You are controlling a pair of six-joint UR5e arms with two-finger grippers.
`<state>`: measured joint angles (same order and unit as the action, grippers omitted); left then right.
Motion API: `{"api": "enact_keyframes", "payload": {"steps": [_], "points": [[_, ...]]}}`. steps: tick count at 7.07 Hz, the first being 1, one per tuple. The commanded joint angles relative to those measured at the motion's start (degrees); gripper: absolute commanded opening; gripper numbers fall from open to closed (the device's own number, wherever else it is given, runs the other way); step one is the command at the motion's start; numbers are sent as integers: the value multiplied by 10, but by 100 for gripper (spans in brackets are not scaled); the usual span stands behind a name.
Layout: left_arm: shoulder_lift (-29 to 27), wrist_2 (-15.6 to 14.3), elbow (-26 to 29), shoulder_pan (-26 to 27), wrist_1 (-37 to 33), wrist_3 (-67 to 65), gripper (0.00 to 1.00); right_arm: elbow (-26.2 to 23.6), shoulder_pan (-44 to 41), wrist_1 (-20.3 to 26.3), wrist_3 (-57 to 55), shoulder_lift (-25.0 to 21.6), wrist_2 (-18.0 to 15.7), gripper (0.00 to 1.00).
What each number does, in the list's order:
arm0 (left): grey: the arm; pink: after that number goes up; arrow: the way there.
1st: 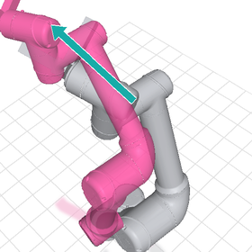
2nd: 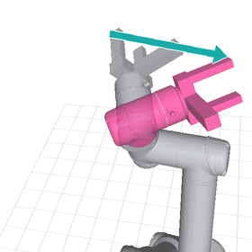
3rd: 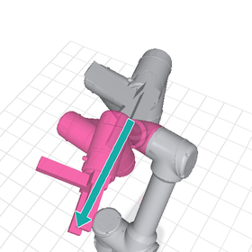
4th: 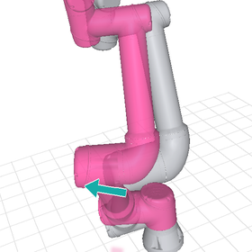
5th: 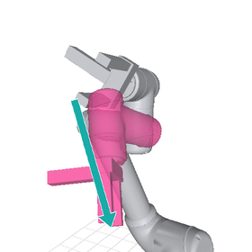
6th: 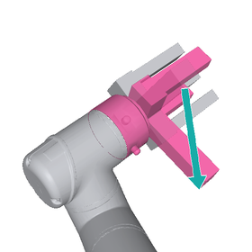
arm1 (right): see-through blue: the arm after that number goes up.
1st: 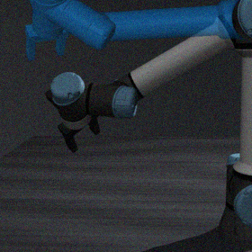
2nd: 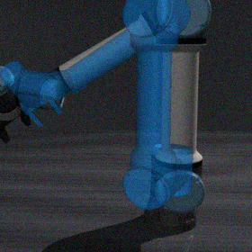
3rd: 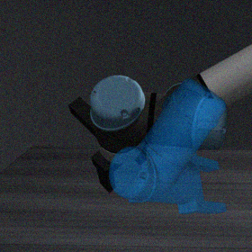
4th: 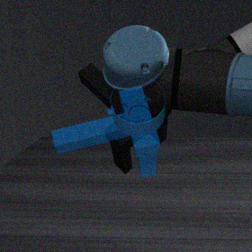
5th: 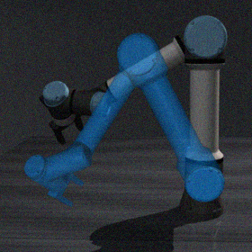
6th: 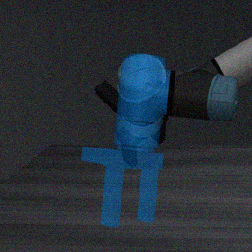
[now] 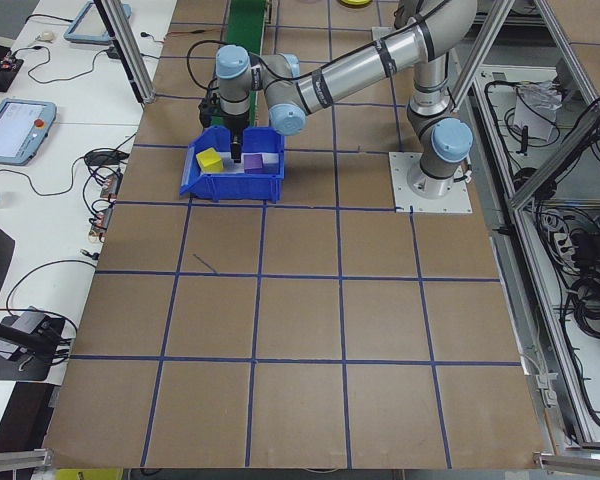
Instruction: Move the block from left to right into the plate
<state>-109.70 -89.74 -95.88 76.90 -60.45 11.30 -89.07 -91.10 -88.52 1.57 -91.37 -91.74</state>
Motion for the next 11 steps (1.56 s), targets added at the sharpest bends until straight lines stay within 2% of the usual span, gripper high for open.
{"api": "enact_keyframes", "payload": {"steps": [1, 2, 4, 5, 6, 8, 9, 11], "points": [[-11, 0, -29, 0, 7, 0, 100, 0, 0, 0, 2, 0, 0, 100], [-10, -1, -56, 1, 14, 0, 100, 0, 0, 0, 2, 0, 0, 100], [-10, 1, -76, 1, 23, -1, 100, 0, 0, 0, 2, 0, 0, 100], [-10, 24, -89, 1, 24, 0, 100, 0, 0, 0, 3, 0, 0, 100], [-10, 27, -99, 1, 44, 0, 92, 0, 0, 0, 3, 0, 0, 100], [-7, 22, -93, 0, 63, 5, 52, 0, 0, 0, 2, 0, 0, 100], [-1, 14, -87, 0, 82, 7, 46, 0, 0, 0, 3, 0, 0, 100], [36, 10, -41, 4, 77, 4, 46, 0, 0, 0, 2, 0, 0, 100]]}}
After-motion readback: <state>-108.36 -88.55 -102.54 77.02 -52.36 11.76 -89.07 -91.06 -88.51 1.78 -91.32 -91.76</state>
